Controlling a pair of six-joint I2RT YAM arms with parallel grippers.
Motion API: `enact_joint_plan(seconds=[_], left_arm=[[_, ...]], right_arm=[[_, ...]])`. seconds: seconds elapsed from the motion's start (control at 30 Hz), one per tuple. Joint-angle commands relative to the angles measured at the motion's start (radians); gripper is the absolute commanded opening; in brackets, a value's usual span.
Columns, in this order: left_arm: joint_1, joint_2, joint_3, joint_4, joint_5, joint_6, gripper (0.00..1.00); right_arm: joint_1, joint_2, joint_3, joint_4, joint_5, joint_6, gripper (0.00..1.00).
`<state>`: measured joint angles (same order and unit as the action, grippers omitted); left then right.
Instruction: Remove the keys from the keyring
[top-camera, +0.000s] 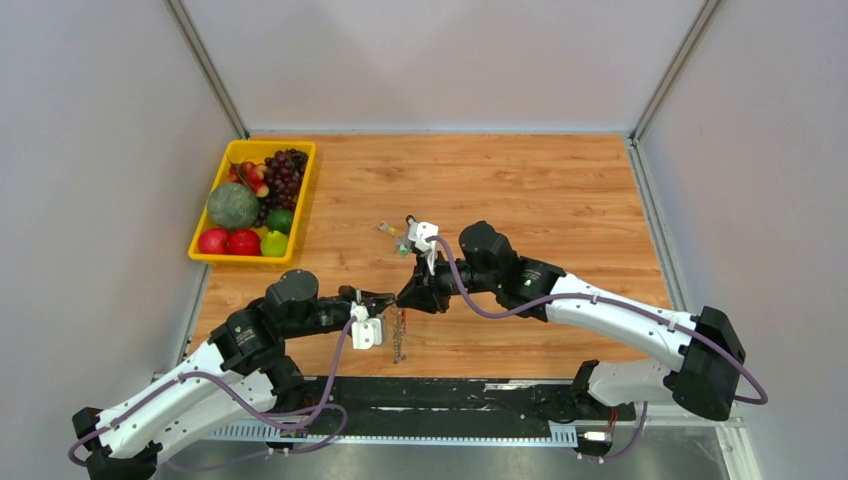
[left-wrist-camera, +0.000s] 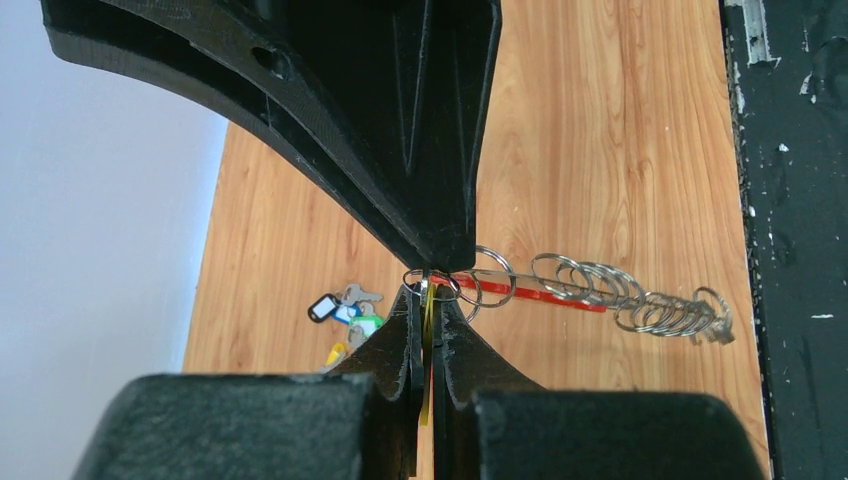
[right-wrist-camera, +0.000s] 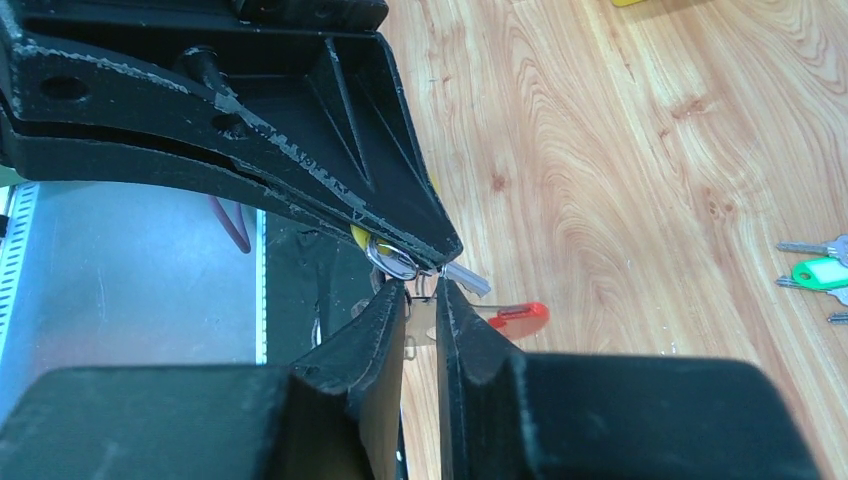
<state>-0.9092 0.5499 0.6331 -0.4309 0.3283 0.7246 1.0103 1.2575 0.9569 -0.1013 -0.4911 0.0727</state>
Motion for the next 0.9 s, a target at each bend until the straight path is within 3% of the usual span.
enact_joint_plan(seconds=[0.0,0.17,0.63,0.73,0.87], left_arm=[[-0.002,-0.008,0.008,0.059,0.014,0.009,0.00],[-0.002,-0.007,0.009,0.058,0.009,0.006,0.00],[-0.002,-0.011,0.010,0.058,0.000,0.003,0.00],[-0.002,-0.012,0.010,0.060,-0.005,-0.002,0.00],[-0.002,-0.001,0.016,0.070,-0.026,-0.037,0.00]], right_arm=[[0.012,0.005,0.043,0.017,-0.061,-0.008,0.16],[0.013,0.005,0.034,0.016,-0.047,-0.003,0.00],[-0.030,-0.062,-0.008,0.036,-0.028,0.076,0.00],[-0.055,-0.101,-0.057,0.106,-0.008,0.138,0.00],[-0.060,-0.164,-0.198,0.342,0.027,0.259,0.00]])
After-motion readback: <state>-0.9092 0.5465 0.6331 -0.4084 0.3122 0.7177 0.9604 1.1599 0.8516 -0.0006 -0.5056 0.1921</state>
